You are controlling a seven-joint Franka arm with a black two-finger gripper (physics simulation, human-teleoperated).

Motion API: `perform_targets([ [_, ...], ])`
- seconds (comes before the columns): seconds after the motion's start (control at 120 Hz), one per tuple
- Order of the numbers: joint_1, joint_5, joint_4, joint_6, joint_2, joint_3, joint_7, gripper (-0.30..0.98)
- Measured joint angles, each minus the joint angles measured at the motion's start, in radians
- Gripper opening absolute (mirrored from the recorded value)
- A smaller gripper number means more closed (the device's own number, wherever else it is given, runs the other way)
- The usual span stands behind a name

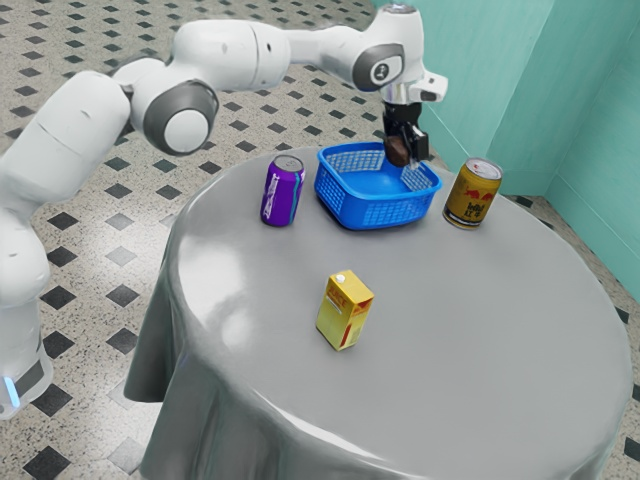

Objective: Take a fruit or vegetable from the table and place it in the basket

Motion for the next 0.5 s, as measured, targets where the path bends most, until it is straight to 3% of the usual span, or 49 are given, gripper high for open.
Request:
perform_targets([
  [0.092, -0.003, -0.002, 0.007, -0.008, 0.013, -0.001, 0.032, 0.25],
  [0.242, 0.000, -0.012, 0.009, -0.016, 0.016, 0.001, 0.088, 0.53],
  [0.433, -0.005, -0.015, 0.006, -0.022, 0.014, -0.001, 0.145, 0.64],
  [0.5, -0.039, 0.027, -0.122, -0.040, -0.109, -0.044, 0.155, 0.66],
])
